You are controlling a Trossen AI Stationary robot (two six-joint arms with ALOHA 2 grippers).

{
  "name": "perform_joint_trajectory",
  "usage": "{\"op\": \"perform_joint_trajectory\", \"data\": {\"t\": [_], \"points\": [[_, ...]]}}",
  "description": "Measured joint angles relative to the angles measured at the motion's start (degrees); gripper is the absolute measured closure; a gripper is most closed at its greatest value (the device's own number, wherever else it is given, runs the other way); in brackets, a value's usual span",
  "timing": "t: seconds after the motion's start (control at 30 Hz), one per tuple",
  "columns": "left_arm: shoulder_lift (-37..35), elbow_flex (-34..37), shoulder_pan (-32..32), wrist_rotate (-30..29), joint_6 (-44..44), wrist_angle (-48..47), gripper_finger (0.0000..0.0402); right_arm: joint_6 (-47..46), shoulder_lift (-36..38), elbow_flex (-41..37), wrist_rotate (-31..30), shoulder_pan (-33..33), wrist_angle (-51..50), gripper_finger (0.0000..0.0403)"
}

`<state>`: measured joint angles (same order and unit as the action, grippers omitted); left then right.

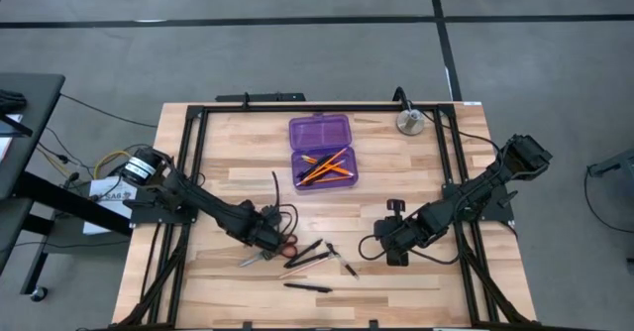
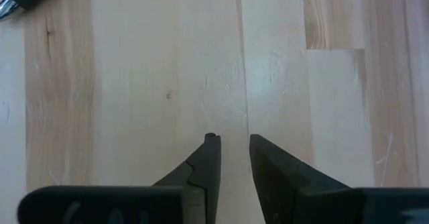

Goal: Pick & place school supplies into a supply box
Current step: Put the black pen into the purple supply box

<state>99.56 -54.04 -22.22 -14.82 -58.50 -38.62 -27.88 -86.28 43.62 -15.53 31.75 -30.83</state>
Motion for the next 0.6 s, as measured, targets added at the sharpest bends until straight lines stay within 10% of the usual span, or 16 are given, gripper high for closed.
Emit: {"op": "perform_joint_trajectory", "data": {"t": [0.6], "points": [[0.1,-16.0,9.0,-10.0,22.9,-6.1,0.0396,-0.1,0.0,0.0,0.6,0.0,-0.6,0.0327]]}}
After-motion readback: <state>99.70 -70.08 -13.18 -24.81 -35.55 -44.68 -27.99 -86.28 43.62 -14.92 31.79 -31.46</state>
